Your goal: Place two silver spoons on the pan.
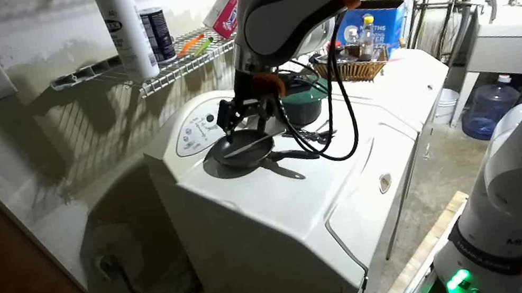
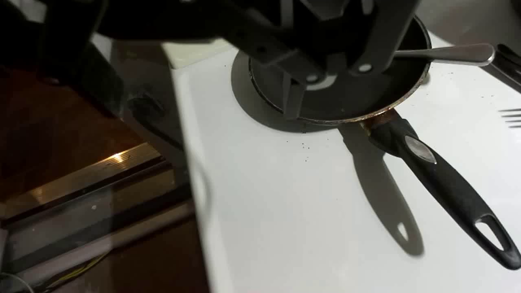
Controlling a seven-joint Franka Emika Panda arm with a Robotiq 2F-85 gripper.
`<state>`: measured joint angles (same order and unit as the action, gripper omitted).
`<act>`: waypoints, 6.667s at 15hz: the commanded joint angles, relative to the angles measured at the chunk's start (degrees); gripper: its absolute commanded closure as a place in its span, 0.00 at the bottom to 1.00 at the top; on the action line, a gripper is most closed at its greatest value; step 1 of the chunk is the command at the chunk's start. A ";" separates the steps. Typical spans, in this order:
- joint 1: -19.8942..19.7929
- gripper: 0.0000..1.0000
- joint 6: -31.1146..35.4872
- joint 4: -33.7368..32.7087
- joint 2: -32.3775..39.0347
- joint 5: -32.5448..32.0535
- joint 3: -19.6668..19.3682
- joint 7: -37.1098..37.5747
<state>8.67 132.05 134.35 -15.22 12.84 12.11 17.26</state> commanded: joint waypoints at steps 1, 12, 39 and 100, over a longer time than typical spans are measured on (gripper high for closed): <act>0.27 0.00 -0.12 -0.08 0.01 -0.12 -0.28 0.08; 0.27 0.00 -0.12 -0.08 0.01 -0.12 -0.28 0.08; -10.20 0.00 7.94 5.68 5.04 -6.59 -18.08 -31.36; -13.84 0.97 35.68 5.53 23.14 -10.53 -16.28 -34.79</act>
<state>-4.44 167.00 140.38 6.60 4.20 -4.98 -18.71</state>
